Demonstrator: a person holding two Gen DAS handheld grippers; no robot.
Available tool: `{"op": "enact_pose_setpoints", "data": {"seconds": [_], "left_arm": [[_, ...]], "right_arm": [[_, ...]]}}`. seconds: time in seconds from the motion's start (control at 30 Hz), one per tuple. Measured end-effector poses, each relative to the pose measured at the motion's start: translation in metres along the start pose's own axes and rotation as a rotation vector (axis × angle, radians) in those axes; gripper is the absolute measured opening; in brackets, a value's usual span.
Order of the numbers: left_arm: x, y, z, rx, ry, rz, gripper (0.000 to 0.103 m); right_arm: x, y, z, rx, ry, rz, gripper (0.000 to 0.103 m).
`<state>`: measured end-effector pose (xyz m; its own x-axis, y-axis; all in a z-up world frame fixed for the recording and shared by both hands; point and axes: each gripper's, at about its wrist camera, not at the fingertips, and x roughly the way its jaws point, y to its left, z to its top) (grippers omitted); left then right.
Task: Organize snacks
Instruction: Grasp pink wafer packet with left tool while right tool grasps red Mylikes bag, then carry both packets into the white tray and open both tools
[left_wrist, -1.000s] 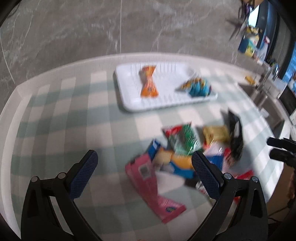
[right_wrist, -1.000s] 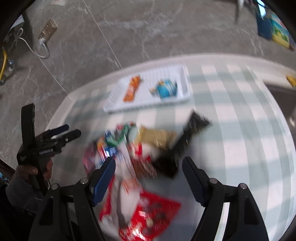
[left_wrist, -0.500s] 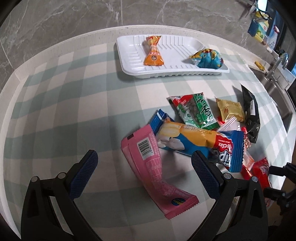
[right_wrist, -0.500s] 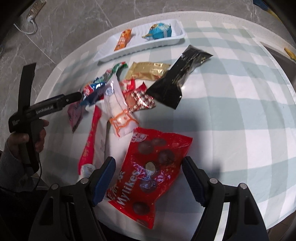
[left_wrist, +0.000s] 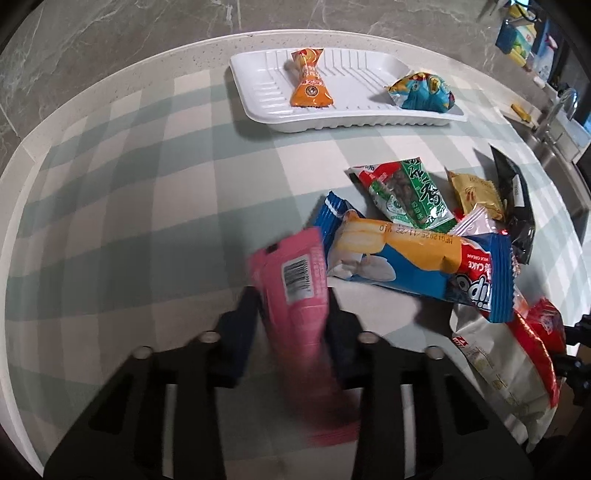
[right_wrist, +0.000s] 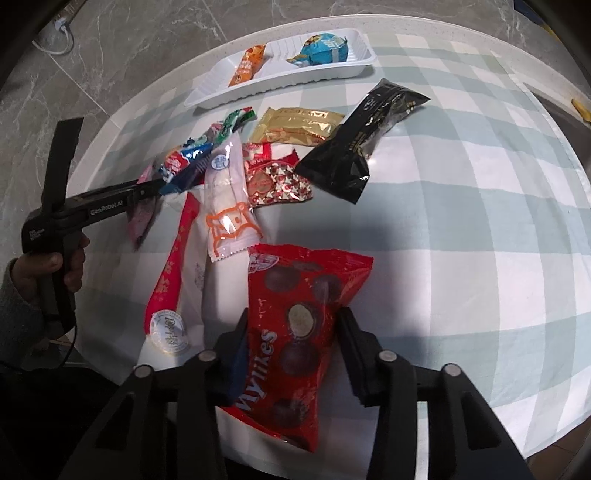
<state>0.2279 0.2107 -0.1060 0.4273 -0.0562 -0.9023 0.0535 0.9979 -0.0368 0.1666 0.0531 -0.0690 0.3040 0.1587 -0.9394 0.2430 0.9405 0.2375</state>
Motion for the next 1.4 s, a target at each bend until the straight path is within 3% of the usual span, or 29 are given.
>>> {"op": "enact_pose_setpoints", "data": {"seconds": [0.13,0.63,1.07,1.4], "left_arm": [[-0.003,0.013,0.001,-0.068,0.001,-0.079,0.021],[-0.034,0.026,0.019,-0.121,-0.064,-0.168,0.021],[-0.042,0.023,0.056,-0.138,-0.104,-0.221,0.021],[-0.035,0.028,0.072,-0.182,-0.106,-0.243,0.021]], "right_arm": [[-0.004,-0.009,0.003,0.055,-0.02,0.076,0.034],[-0.02,-0.041,0.009,0.23,-0.079,0.295,0.033],[-0.041,-0.058,0.052,0.32,-0.183,0.479,0.033],[-0.059,-0.084,0.082,0.396,-0.289,0.549,0.033]]}}
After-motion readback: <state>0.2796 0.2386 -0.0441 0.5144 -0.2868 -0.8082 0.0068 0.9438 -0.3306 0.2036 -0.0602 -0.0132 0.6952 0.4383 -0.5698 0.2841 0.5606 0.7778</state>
